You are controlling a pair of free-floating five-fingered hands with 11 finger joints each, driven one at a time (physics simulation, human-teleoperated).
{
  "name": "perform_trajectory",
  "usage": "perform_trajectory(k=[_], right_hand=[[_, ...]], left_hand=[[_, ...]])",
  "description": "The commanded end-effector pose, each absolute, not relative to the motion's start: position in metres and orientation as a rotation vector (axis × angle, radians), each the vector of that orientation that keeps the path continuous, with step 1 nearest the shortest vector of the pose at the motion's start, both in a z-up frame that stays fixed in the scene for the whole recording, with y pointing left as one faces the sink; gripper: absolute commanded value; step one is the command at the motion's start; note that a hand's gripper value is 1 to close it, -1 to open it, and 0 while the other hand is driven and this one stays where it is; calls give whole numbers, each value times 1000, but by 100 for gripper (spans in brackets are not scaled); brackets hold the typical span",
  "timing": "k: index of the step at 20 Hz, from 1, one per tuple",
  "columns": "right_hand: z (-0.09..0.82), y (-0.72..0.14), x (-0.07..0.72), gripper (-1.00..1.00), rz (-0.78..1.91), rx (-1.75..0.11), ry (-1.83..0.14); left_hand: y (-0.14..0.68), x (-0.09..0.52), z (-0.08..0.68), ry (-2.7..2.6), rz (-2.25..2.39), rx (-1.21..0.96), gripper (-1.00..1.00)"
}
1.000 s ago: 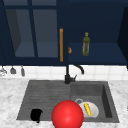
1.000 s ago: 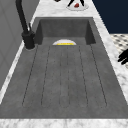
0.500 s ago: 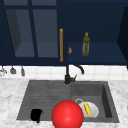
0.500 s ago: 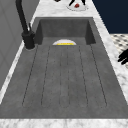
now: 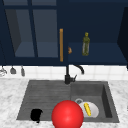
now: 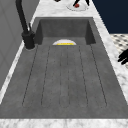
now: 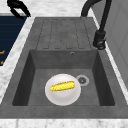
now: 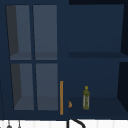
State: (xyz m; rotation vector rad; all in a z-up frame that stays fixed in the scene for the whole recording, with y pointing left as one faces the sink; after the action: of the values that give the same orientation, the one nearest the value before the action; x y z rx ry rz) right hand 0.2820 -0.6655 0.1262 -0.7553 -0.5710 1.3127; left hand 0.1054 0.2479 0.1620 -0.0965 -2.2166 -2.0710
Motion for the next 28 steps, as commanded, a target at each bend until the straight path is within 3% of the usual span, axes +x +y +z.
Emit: perform_trajectory(k=[1,28], right_hand=[[125,-656,285,-100,1313,-769,-516],[119,-656,329,-100,1323,-756,-444]], left_hand=[[248,105,162,-2217,-2071,-96,0],[248,105,162,-2217,-2071,-96,0]])
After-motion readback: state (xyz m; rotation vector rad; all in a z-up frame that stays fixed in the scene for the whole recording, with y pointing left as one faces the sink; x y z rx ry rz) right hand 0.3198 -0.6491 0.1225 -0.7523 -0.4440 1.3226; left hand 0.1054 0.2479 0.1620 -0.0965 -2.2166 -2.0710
